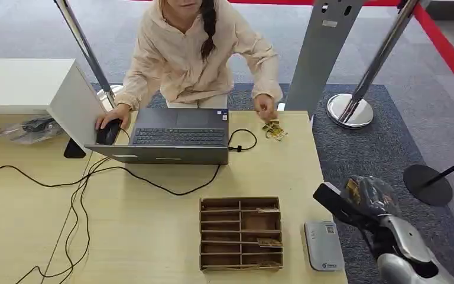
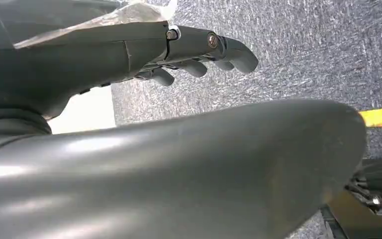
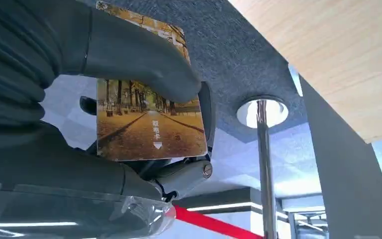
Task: Pass the card to the sensor for recognition and then transmit it.
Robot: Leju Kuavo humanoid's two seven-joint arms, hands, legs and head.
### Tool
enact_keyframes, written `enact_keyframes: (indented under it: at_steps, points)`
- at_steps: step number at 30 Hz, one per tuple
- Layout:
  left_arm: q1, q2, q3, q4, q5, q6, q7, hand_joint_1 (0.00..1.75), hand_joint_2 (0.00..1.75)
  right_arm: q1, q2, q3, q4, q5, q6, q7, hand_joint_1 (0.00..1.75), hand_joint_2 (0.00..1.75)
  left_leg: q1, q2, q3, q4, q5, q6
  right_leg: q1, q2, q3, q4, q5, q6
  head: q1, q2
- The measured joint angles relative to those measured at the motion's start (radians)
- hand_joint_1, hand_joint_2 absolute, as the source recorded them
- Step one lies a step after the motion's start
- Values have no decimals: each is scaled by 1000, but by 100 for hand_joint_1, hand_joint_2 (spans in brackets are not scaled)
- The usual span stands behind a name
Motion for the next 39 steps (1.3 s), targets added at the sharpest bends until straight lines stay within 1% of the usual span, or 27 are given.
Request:
enact_keyframes:
  at_steps: [2, 7, 10, 19, 39]
  points:
    - [0, 0, 0, 0, 1, 0, 0, 0, 0, 1, 3, -15, -10, -2, -27, -13, 175, 175, 0, 0, 0, 0, 0, 0, 0, 0, 0, 0, 0, 0, 0, 0]
    - [0, 0, 0, 0, 3, 3, 0, 0, 0, 6, 20, -68, -41, 0, -131, -51, 175, 175, 0, 0, 0, 0, 0, 0, 0, 0, 0, 0, 0, 0, 0, 0]
    - [0, 0, 0, 0, 3, 4, -1, 0, 0, 8, 28, -92, -57, 8, -156, -58, 175, 175, 0, 0, 0, 0, 0, 0, 0, 0, 0, 0, 0, 0, 0, 0]
    - [0, 0, 0, 0, 3, 4, -4, 0, 0, 12, 49, -137, -89, 16, -158, -61, 175, 175, 0, 0, 0, 0, 0, 0, 0, 0, 0, 0, 0, 0, 0, 0]
    - [-1, 0, 0, 0, 0, 0, -19, 0, 0, 21, 59, -158, -95, 19, -155, -62, 175, 175, 0, 0, 0, 0, 0, 0, 0, 0, 0, 0, 0, 0, 0, 0]
